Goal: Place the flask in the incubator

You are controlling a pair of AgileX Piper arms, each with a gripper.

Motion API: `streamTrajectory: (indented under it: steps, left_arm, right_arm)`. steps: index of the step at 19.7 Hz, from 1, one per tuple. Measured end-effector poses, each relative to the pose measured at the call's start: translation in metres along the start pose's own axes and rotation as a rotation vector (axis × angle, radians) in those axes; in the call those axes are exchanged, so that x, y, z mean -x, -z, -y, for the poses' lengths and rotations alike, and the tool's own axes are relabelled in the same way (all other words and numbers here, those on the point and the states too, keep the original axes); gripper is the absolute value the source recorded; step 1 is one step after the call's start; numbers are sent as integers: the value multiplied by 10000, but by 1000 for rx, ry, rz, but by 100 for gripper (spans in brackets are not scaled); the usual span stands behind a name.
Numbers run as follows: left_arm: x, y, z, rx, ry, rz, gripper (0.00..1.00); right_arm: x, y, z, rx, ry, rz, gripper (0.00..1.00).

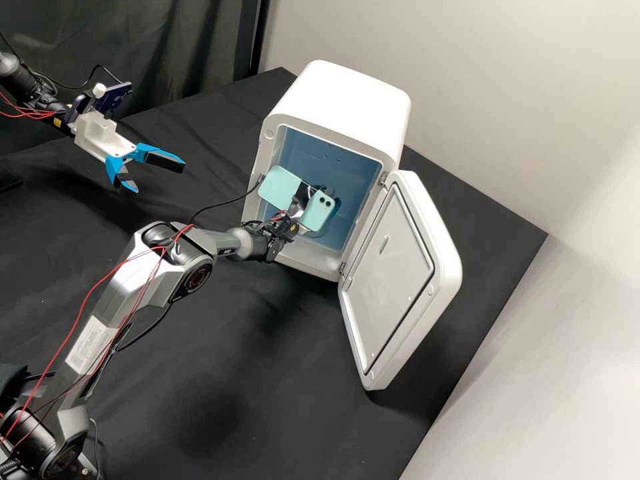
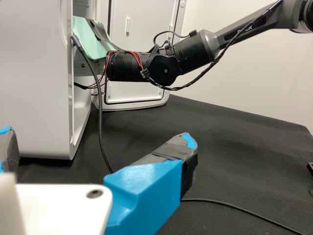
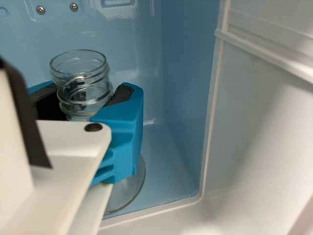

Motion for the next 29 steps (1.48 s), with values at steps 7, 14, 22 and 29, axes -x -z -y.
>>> streamTrajectory:
  steps: [7, 14, 22, 29]
  left_arm:
    - [0, 0, 0, 0, 0, 0, 100]
    - [0, 0, 0, 0, 0, 0, 100]
    - [3, -6, -7, -3, -2, 0, 100]
    - [3, -6, -7, -3, -2, 0, 100]
  right_arm:
    - [0, 0, 0, 0, 0, 0, 0]
    - [0, 0, 0, 0, 0, 0, 0]
    - [0, -4, -5, 19, -6, 4, 100]
    - [6, -22, 3, 31, -7, 13, 100]
